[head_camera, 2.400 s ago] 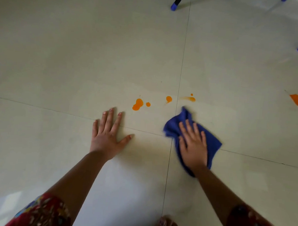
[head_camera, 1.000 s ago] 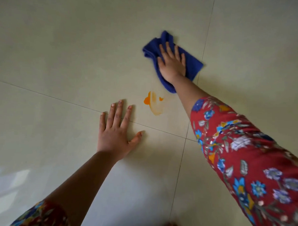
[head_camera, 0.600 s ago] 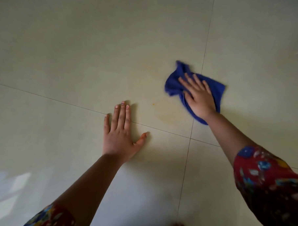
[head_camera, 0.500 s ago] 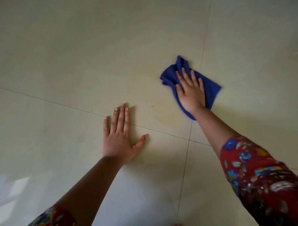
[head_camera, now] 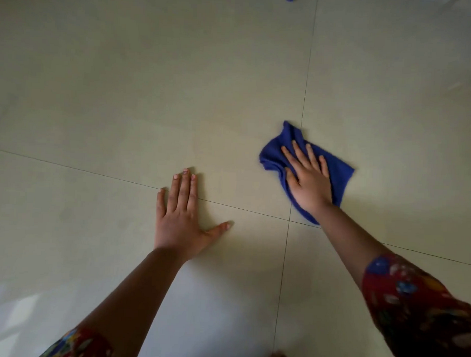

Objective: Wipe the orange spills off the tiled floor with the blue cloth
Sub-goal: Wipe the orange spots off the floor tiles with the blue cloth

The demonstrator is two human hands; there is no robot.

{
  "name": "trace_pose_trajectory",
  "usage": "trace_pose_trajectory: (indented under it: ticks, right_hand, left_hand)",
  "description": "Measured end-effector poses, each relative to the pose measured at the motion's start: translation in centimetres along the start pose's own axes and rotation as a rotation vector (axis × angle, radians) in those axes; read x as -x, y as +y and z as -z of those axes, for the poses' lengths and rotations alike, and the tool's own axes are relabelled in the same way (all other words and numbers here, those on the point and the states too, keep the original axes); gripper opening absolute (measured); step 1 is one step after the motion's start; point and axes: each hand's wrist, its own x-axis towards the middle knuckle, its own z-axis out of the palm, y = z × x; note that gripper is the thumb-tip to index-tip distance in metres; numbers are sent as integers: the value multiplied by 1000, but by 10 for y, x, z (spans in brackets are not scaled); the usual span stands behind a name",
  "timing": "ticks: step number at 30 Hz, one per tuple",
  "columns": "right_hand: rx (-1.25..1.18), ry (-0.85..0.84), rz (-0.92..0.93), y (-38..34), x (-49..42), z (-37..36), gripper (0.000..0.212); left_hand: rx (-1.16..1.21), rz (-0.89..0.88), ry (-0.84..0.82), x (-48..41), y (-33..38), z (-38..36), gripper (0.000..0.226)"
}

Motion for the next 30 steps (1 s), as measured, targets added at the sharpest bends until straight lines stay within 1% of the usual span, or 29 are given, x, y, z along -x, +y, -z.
trace_pose_trajectory:
  ticks: [1, 2, 3, 6, 8, 10, 11, 12, 14, 15, 16, 17, 18, 19, 21, 24, 25, 26, 27, 28, 30]
  right_hand:
    - [-12, 5, -13, -15, -7, 0, 60]
    - [-20, 4, 25, -31, -9, -3, 62]
    - [-24, 3, 103, -47, -7, -6, 60]
    - [-16, -13, 435, -78, 33, -18, 53]
    - [-1, -59, 605, -71, 72, -20, 51]
    - [5, -64, 663, -39, 94, -17, 50]
    - [1, -36, 618, -17, 95, -17, 49]
    - [-22, -13, 508, 5, 91, -16, 49]
    - [-109, 27, 159, 38, 73, -11, 53]
    - [-130, 51, -4, 44, 60, -6, 56]
    - [-135, 63, -120, 41, 45, -2, 61]
    - [-133, 58, -172, 31, 31, 0, 66]
    - [-128, 42, -156, 17, 20, 2, 70]
    - [-119, 20, -86, -2, 12, 2, 71]
    - [-85, -18, 146, -39, 12, -3, 66]
    - [-14, -71, 550, -68, 54, -16, 55]
    - [6, -98, 638, -64, 64, -17, 53]
    - [11, -97, 673, -54, 63, -17, 52]
    - [15, -70, 633, -43, 54, -17, 51]
    - [12, -37, 519, -34, 41, -16, 52]
    - [-31, 30, 204, -25, 8, -11, 55]
  left_hand:
    - [4, 1, -1, 0, 0, 0, 122]
    - [9, 5, -2, 0, 0, -1, 122]
    - [14, 10, -4, -1, 0, -1, 123]
    - [11, 1, -47, -3, -2, -1, 127]
    - [7, -20, -113, -6, -6, 1, 133]
    - [18, -29, -147, -7, -8, 4, 138]
    - [19, -29, -142, -6, -8, 4, 139]
    - [19, -27, -138, -6, -7, 5, 140]
    - [17, -18, -138, -5, -6, 5, 140]
    - [18, -13, -134, -5, -6, 5, 140]
    - [21, -8, -129, -5, -6, 5, 140]
    - [24, -7, -126, -5, -5, 5, 141]
    - [24, -9, -126, -5, -4, 6, 141]
    - [24, -9, -128, -5, -3, 6, 141]
    - [29, -5, -123, -5, -3, 6, 141]
    - [42, 4, -124, -5, -2, 6, 142]
    - [49, 11, -123, -3, -1, 6, 142]
    - [67, 28, -112, 0, -2, 6, 140]
    - [94, 52, -94, 5, -1, 5, 139]
    - [120, 74, -76, 10, -1, 5, 137]
    - [143, 87, -54, 20, -1, 5, 132]
